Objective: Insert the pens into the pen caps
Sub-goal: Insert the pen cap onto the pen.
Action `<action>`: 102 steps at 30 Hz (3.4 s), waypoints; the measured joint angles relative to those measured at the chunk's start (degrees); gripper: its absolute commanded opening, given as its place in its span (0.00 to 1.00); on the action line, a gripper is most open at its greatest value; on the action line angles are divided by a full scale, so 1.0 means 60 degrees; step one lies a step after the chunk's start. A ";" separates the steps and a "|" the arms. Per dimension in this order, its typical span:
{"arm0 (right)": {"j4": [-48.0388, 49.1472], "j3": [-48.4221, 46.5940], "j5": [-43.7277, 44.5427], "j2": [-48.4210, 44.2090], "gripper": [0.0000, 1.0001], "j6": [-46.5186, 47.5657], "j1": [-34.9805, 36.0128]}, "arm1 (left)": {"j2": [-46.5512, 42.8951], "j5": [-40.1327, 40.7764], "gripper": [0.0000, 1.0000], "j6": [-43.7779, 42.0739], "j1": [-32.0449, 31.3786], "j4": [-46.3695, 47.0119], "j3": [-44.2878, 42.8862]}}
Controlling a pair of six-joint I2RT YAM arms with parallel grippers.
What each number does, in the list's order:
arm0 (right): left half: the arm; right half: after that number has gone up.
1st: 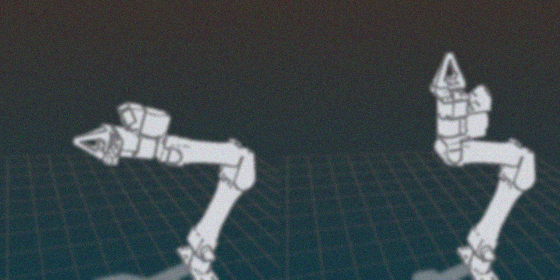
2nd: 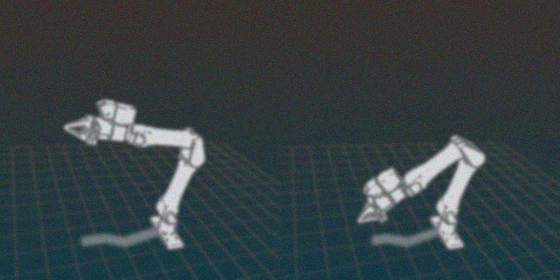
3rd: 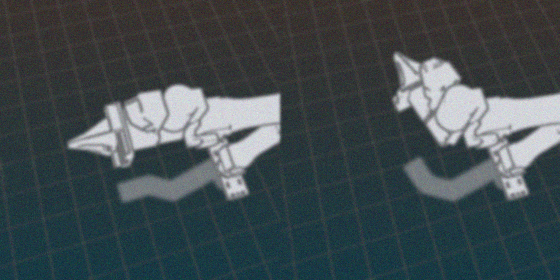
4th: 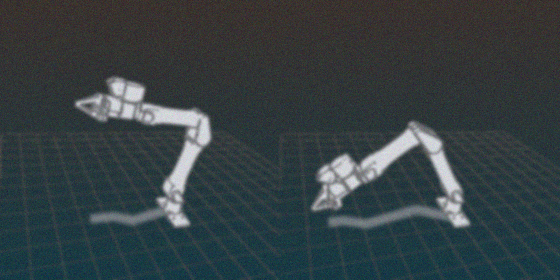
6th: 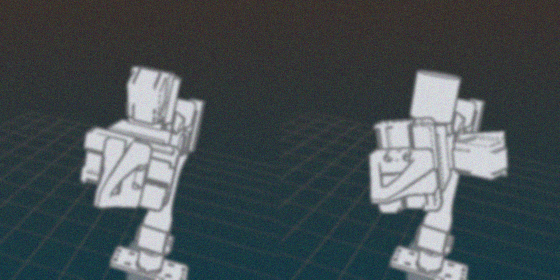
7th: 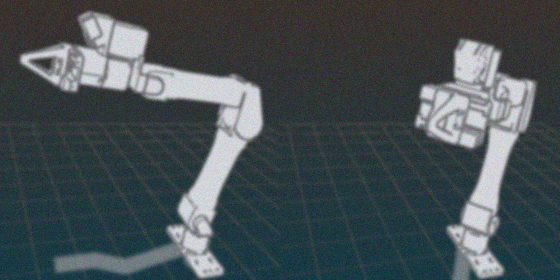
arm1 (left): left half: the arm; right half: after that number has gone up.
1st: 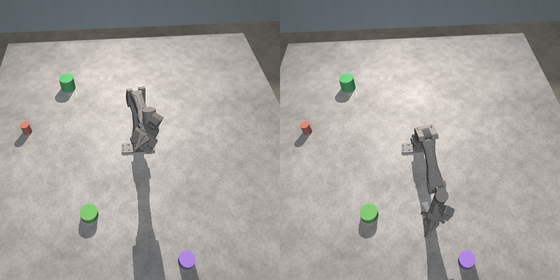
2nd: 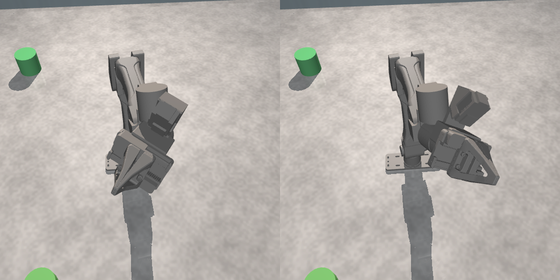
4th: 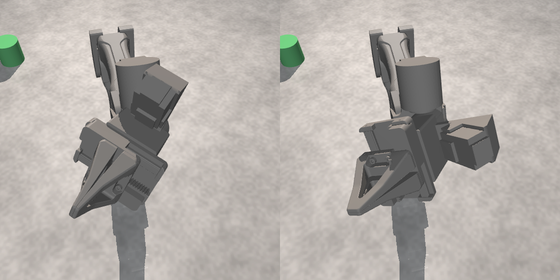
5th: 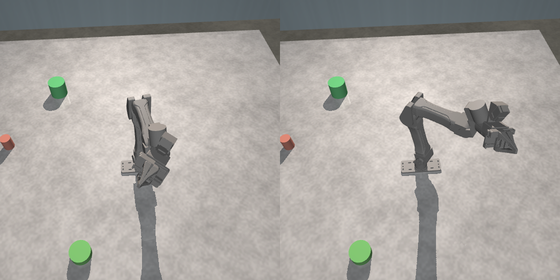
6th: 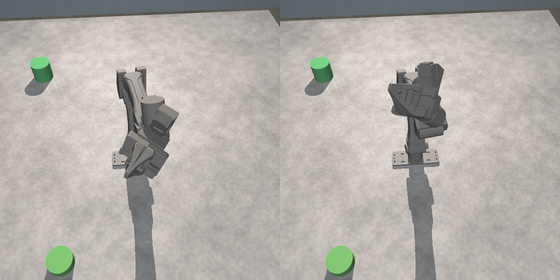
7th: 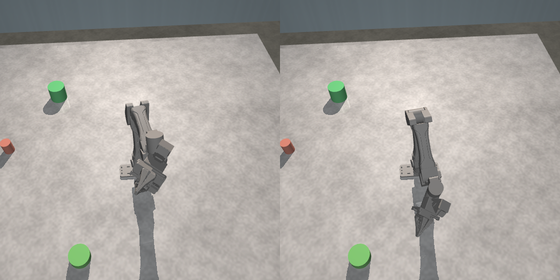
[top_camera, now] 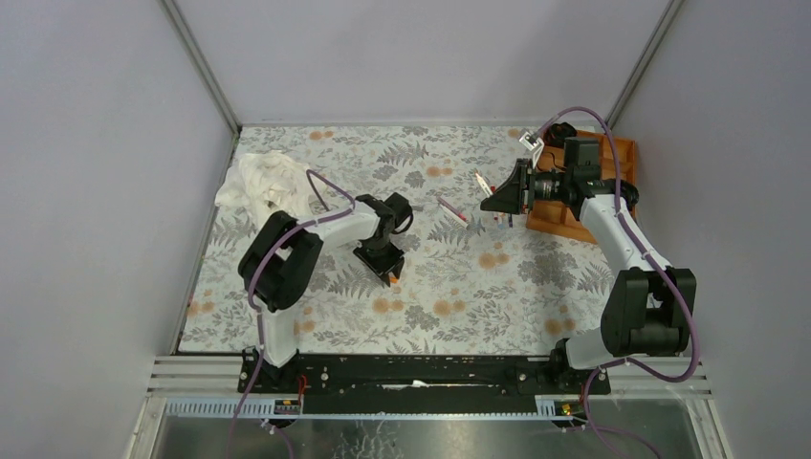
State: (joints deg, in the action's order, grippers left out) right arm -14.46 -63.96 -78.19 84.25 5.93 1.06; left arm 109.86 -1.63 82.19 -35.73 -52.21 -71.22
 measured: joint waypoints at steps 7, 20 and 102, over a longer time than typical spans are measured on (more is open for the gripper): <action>0.0025 0.0015 -0.0146 -0.0036 0.00 -0.0004 0.0000 | 0.0146 -0.0087 0.33 -0.0219 0.0135 -0.0157 -0.0168; 0.0036 0.0033 -0.0160 -0.0036 0.00 -0.0007 0.0000 | 0.0288 0.0098 0.12 -0.0750 0.0149 -0.0240 -0.0430; 0.4386 0.3133 0.5508 0.3617 0.00 -0.6007 0.5898 | -0.1625 -0.3333 0.06 -0.1916 0.1643 0.6506 0.3628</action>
State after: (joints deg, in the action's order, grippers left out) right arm 11.86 -45.17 -45.15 105.95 -30.11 36.45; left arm 100.12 -21.63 70.70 -25.87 -13.17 -49.45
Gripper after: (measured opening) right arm 0.209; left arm 0.162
